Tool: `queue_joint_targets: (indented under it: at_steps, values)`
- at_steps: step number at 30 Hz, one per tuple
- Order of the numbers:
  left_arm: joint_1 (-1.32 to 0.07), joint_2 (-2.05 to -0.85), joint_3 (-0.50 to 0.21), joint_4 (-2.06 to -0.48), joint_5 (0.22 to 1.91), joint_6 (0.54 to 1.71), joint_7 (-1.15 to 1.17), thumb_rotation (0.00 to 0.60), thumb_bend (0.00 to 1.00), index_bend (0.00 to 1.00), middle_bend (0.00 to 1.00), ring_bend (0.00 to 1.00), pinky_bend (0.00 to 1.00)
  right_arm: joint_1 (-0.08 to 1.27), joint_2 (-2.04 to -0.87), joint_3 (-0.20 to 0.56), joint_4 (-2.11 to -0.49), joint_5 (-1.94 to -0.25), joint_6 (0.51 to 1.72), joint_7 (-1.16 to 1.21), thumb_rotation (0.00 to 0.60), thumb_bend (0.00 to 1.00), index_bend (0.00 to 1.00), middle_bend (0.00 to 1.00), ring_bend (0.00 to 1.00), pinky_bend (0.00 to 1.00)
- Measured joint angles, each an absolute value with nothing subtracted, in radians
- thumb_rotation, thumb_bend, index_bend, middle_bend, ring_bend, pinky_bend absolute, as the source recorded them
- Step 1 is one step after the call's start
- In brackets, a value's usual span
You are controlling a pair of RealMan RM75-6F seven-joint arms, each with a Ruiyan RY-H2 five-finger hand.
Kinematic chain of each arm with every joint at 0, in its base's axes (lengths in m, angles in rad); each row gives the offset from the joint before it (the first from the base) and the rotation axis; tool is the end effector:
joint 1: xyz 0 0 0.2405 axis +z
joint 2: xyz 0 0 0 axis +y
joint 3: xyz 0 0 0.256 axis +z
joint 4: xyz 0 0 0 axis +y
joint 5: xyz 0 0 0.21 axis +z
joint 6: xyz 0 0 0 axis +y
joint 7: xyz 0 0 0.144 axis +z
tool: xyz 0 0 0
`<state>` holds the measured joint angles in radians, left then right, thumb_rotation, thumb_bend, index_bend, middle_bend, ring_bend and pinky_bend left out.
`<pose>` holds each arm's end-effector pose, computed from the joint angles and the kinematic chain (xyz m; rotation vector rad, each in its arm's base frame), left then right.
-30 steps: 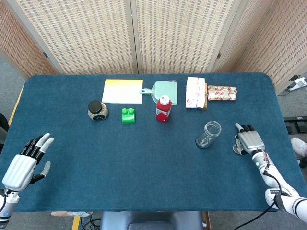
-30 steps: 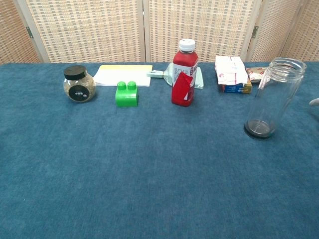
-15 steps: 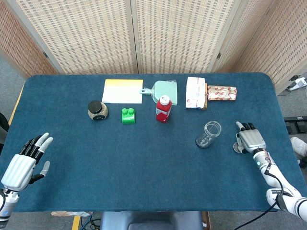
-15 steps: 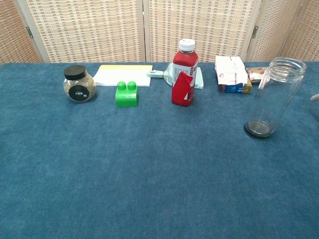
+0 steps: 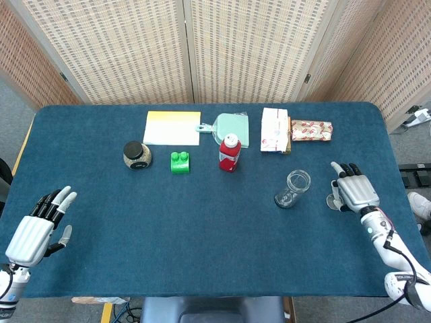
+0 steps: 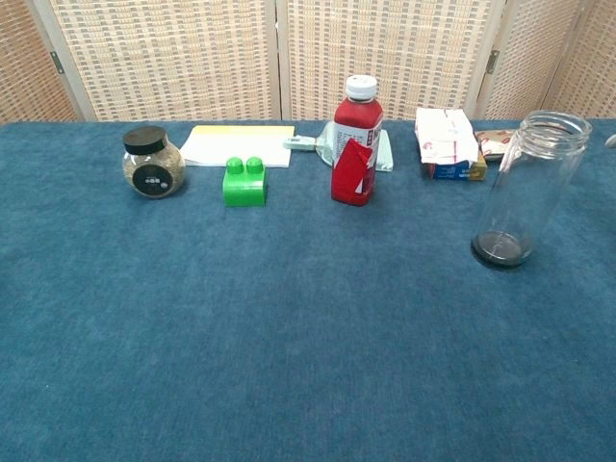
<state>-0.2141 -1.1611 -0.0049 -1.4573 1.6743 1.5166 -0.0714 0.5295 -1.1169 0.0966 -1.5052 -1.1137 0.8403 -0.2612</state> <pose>-0.2923 0.2110 0.1470 -1.6223 -0.7248 -1.0402 -0.2980 -0.3192 0.1202 1.7188 -0.9487 0.4704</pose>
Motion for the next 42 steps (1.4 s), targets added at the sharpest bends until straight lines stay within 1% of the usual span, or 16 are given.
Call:
queue_joint_targets:
  at_steps: [10, 15, 19, 29, 42]
  values:
    - [-0.217, -1.167, -0.008, -1.460, 1.666, 1.507, -0.058, 0.600, 0.49, 0.00, 0.00, 0.00, 0.10, 0.548, -0.936, 0.137, -1.837, -1.059, 0.945, -0.426, 0.600, 0.38, 0.64, 0.04, 0.00, 0.00]
    - [-0.216, -1.164, -0.009, -1.460, 1.661, 1.508, -0.066, 0.600, 0.49, 0.00, 0.00, 0.00, 0.10, 0.597, -0.892, 0.164, -1.940, -0.981, 0.971, -0.527, 0.600, 0.38, 0.64, 0.04, 0.00, 0.00]
    - [-0.214, -1.159, -0.010, -1.462, 1.661, 1.513, -0.074, 0.600, 0.49, 0.00, 0.00, 0.00, 0.10, 0.635, -0.880, 0.180, -1.994, -0.934, 0.992, -0.585, 0.600, 0.38, 0.64, 0.04, 0.00, 0.00]
    - [-0.209, -1.150, -0.011, -1.468, 1.664, 1.525, -0.084, 0.600, 0.49, 0.00, 0.00, 0.00, 0.10, 0.701, -0.889, 0.192, -2.037, -0.857, 1.024, -0.648, 0.600, 0.38, 0.64, 0.04, 0.00, 0.00]
    - [-0.207, -1.146, -0.011, -1.471, 1.663, 1.526, -0.087, 0.600, 0.49, 0.00, 0.00, 0.00, 0.10, 0.740, -0.931, 0.170, -1.979, -0.819, 1.015, -0.644, 0.600, 0.38, 0.64, 0.04, 0.00, 0.00]
